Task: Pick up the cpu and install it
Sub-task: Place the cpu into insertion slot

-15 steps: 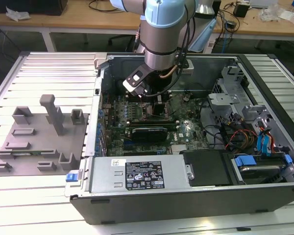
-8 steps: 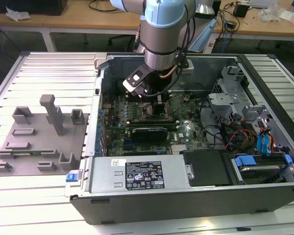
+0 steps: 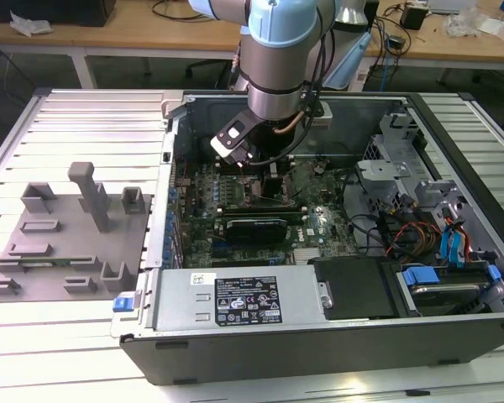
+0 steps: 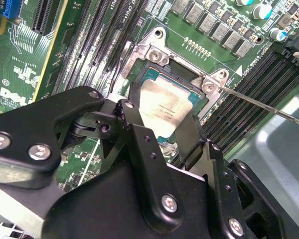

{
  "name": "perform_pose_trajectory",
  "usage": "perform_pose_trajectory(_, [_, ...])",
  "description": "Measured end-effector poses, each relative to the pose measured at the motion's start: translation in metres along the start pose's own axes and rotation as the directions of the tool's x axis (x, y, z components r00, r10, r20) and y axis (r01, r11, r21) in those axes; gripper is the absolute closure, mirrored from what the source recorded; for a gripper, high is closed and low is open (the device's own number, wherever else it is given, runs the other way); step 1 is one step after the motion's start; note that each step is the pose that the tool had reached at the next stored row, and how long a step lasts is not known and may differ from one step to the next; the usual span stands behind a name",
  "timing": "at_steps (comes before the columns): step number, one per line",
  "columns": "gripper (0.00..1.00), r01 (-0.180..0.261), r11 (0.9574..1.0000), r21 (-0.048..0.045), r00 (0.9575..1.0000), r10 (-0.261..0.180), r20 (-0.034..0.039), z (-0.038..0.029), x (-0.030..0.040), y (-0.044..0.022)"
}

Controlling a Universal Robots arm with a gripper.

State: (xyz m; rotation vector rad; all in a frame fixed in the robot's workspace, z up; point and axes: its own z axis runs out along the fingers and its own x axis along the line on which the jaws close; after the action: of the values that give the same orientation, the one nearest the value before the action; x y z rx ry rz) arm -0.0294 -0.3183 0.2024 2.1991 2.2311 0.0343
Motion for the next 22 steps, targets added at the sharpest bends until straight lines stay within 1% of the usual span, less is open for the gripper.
perform_pose_trajectory(1, [0.46, 0.000, 1.0000, 0.0000, 1.0000, 0.000, 0.0000, 0.0000, 0.0000, 0.0000])
perform_pose_trajectory(2, [0.40, 0.000, 1.0000, 0.0000, 1.0000, 0.000, 0.0000, -0.0001, 0.0000, 0.0000])
perform_pose_trajectory(6, [0.40, 0.000, 1.0000, 0.0000, 1.0000, 0.000, 0.0000, -0.0002, 0.0000, 0.0000])
perform_pose_trajectory(11, [0.40, 0.000, 1.0000, 0.0000, 1.0000, 0.000, -0.0023, -0.0002, 0.0010, 0.0000])
perform_pose_trajectory(18, [0.40, -0.002, 1.0000, 0.0000, 1.0000, 0.002, -0.0023, -0.0002, 0.0012, 0.0000])
perform_pose_trajectory(22, [0.40, -0.002, 1.0000, 0.0000, 1.0000, 0.002, -0.0009, -0.0028, 0.0013, 0.0001])
